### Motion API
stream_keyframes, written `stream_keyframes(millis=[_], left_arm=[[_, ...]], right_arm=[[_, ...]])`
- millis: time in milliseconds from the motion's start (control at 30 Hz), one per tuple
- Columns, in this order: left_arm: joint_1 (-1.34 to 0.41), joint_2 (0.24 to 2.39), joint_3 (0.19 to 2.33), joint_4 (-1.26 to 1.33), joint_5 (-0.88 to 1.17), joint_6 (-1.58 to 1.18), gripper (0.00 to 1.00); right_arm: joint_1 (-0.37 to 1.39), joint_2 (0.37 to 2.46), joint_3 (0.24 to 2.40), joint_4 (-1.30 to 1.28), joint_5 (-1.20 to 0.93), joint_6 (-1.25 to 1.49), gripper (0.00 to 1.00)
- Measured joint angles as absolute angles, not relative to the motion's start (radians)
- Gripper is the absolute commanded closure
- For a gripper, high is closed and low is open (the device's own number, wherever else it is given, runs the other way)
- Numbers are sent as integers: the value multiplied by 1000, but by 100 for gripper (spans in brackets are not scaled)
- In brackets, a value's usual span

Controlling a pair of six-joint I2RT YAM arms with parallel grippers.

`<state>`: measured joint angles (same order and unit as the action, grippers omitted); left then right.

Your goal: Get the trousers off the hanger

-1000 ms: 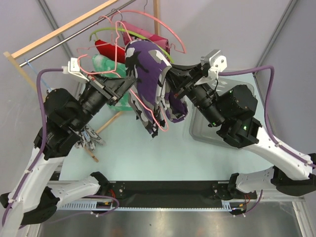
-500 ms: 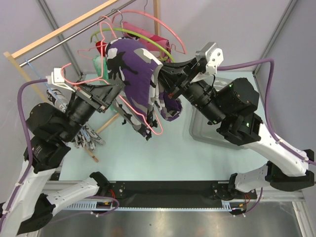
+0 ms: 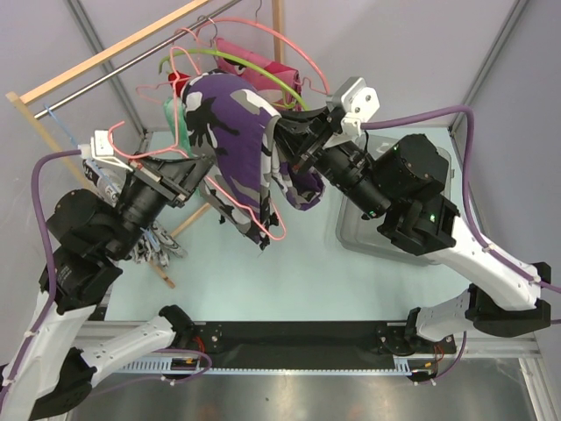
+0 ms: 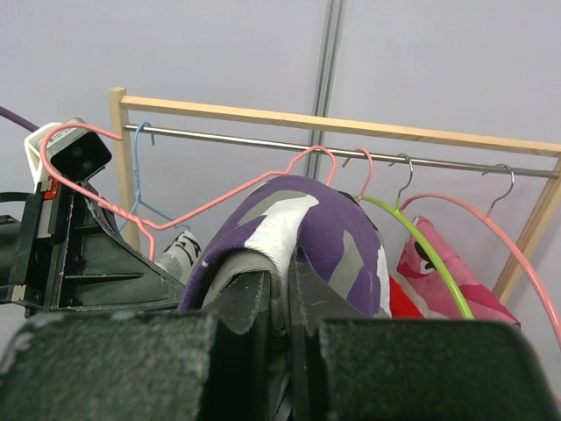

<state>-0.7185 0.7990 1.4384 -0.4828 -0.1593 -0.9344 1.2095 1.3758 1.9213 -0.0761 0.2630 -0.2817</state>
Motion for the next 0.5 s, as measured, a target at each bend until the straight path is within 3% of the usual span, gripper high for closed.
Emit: stream_keyframes(millis=[167,500], left_arm=[[-720,797,1436,-505,-173,-935,100],[-730,756,1397,-509,-112,-933,100]], right_arm=[[1209,1359,1903,-93,252,-256,100],[1214,1100,1647,-102,286,-210,100]])
